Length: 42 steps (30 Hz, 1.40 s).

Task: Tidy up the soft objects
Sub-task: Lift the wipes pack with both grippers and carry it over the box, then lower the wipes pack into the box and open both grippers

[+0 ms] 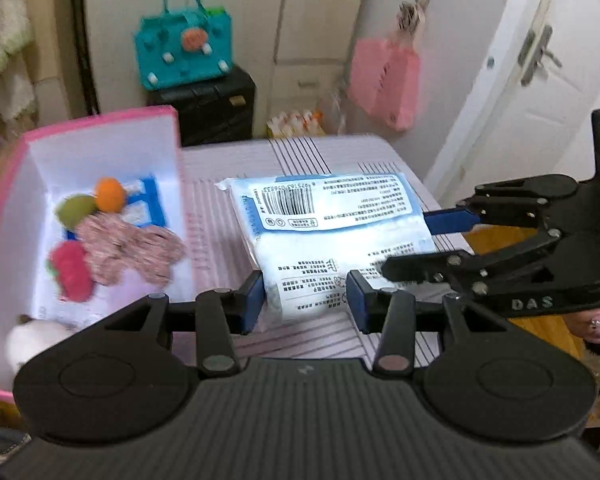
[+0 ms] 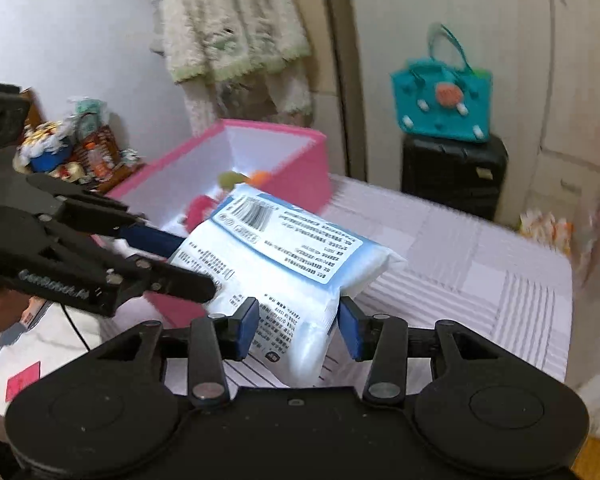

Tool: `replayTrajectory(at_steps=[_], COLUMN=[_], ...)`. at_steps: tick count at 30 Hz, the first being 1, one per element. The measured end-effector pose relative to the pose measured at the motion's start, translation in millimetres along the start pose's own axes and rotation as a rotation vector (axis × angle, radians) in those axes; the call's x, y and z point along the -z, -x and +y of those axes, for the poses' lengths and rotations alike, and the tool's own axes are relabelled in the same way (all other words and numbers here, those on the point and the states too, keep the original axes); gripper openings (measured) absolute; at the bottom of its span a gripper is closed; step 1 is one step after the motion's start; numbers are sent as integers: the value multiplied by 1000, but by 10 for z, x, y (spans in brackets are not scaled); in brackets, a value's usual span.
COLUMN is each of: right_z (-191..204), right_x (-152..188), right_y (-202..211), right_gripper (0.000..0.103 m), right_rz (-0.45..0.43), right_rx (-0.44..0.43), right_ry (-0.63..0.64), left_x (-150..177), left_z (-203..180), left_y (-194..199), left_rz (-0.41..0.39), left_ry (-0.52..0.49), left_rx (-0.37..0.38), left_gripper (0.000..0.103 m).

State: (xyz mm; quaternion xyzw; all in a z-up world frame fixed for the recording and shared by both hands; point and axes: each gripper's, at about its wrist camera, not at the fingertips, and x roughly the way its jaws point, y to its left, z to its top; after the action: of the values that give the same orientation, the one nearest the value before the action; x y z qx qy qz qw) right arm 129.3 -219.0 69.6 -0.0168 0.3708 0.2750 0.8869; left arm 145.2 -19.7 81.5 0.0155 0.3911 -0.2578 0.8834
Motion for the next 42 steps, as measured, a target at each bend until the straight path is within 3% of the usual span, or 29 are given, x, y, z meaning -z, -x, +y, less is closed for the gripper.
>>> replayTrajectory(at_steps=[4,11,21,25,28,29,32,42], right_z=[286,690,1031,1024,1008,983,901,909], right_x=[-152,-473,-924,-1035,-1052,-1051,-1044,-915], right_y=[53,19,-319,-607,-844,-912,-1075,-1413], right_gripper=[54,57,63,61,33,30,28,27], right_rz=[-43,-96,-162,-136,-89,-73,-37,32], right_rx=[-10,-23,-78,-109,-84,-91,-107,14], right_ry=[69,163,264,250,262,255,206,180], left_x=[41,34,-22,-52,-52,-64,-114,-81], left_z=[128,437,1107,1379,1545,1591,1697,1849], left_y=[311,737,1024,854,690,612,406,-115], left_rz=[-83,-145,-251,-238,-243,-245,-205,-41], left_ry=[-6,30,145,196,215,202,199,226], left_rx=[-40,-98,-148,-159,-212,-238,-245,-247], left_gripper=[42,42,42,42,42,42,42,42])
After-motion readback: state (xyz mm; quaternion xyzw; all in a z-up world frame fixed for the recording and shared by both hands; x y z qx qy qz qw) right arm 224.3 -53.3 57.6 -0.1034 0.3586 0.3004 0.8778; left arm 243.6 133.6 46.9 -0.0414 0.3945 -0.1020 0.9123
